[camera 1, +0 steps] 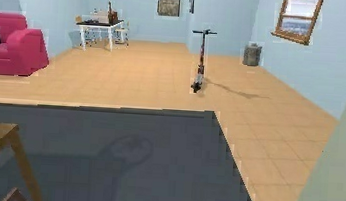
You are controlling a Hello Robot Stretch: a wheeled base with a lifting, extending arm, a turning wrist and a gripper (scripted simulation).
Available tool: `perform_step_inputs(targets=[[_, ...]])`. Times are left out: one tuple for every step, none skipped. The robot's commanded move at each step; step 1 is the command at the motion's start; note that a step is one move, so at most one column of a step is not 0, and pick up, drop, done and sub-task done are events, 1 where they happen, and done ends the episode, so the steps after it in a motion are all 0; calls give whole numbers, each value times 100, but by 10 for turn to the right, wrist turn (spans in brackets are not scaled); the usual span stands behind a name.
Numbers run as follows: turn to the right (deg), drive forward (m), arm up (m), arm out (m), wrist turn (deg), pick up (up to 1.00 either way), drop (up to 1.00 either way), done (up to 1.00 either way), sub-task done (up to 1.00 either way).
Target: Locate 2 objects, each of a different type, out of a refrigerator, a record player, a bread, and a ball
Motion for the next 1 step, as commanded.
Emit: perform_step_inputs(targets=[[0, 85, 0, 0, 0, 0, 0, 0, 0]])
